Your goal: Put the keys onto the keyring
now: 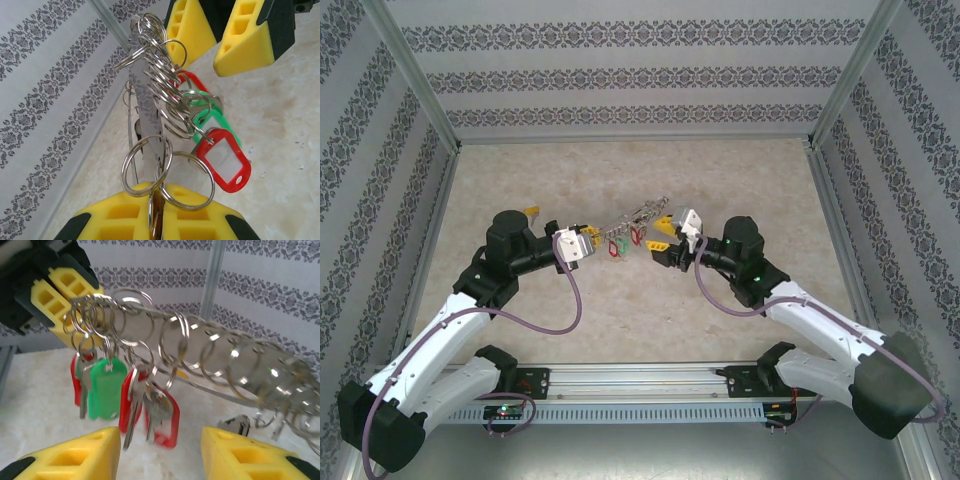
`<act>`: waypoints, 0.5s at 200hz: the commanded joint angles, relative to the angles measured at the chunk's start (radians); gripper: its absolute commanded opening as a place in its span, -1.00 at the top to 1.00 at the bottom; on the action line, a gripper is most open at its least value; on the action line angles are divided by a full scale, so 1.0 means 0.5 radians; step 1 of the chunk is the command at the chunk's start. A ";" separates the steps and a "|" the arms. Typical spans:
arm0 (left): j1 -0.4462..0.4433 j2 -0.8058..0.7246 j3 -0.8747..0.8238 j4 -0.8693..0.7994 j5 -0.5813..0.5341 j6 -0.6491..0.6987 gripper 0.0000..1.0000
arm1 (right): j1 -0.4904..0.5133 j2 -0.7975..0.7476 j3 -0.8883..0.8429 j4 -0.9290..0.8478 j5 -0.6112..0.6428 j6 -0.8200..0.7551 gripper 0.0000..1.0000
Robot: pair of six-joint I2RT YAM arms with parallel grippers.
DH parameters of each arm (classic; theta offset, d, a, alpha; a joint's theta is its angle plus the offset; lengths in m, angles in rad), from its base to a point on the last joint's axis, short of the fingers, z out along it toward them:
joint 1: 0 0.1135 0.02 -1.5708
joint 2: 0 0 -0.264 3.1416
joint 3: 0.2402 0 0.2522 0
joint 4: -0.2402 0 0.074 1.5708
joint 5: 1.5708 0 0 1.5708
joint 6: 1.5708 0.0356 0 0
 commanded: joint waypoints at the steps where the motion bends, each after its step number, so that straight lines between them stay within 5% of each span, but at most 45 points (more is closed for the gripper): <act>1: 0.004 -0.009 0.056 0.154 0.034 -0.025 1.00 | 0.022 0.023 0.024 0.329 0.056 0.219 0.07; 39: 0.002 -0.008 0.041 0.211 0.032 -0.076 1.00 | 0.049 0.111 0.067 0.362 0.020 0.262 0.18; 100: 0.002 0.000 0.062 0.179 -0.022 -0.085 1.00 | 0.065 0.163 0.122 0.283 -0.158 0.141 0.73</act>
